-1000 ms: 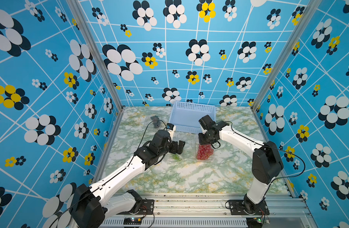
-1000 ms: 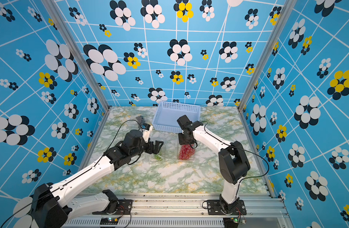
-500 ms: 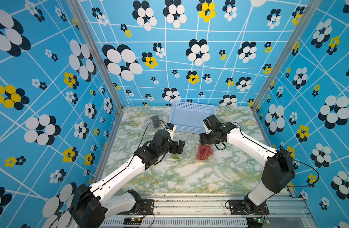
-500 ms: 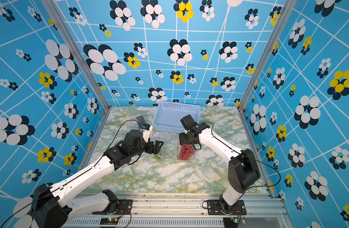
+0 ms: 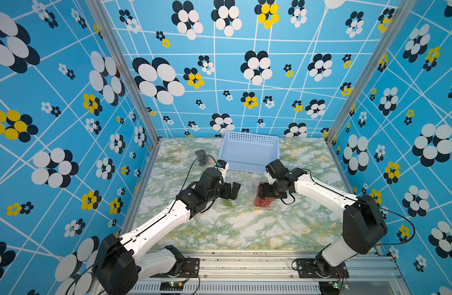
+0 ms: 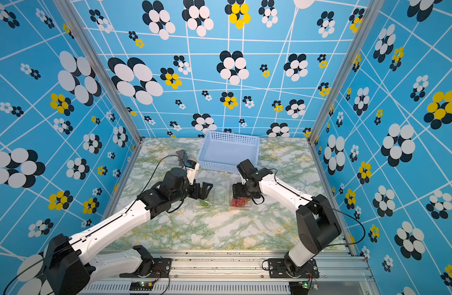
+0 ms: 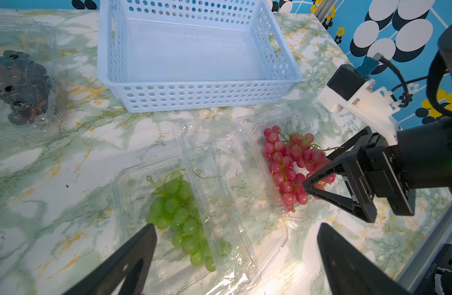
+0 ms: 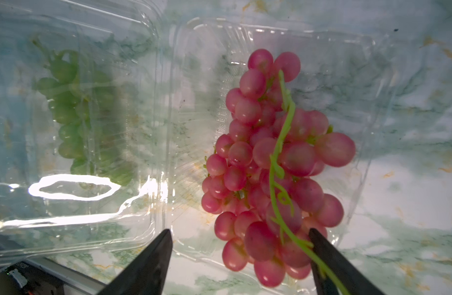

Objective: Pack grapes into containers
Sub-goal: Place the grape into the packing box, then move the basket to the center of the board.

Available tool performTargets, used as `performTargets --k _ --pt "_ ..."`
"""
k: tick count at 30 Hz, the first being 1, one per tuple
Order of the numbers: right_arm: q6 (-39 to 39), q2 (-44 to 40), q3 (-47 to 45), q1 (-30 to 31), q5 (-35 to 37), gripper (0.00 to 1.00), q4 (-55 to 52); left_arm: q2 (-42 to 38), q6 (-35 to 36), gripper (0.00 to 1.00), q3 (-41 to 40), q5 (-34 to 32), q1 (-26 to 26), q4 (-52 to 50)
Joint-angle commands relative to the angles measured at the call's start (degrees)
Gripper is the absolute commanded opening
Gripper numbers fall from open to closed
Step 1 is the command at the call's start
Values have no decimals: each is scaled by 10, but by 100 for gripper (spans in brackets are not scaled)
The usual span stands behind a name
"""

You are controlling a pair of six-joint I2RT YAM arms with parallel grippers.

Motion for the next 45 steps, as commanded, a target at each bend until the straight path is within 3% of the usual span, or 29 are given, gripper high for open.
performTargets --k 1,9,20,28,36,45 --pt "17 11 0 7 -22 84 28 0 -2 100 9 5 6 5" --pt "24 66 29 21 -16 84 32 -1 0 99 13 2 6 -3" --pt "-15 7 72 9 74 86 -55 10 0 100 22 7 7 -1" --pt "-26 7 110 -27 85 88 -63 8 -1 100 24 5 8 -6" --pt "-15 118 202 -46 35 99 -53 -7 -1 99 20 1 14 -19" --pt "-3 193 249 -47 18 99 -26 -31 -10 100 2 10 42 -36"
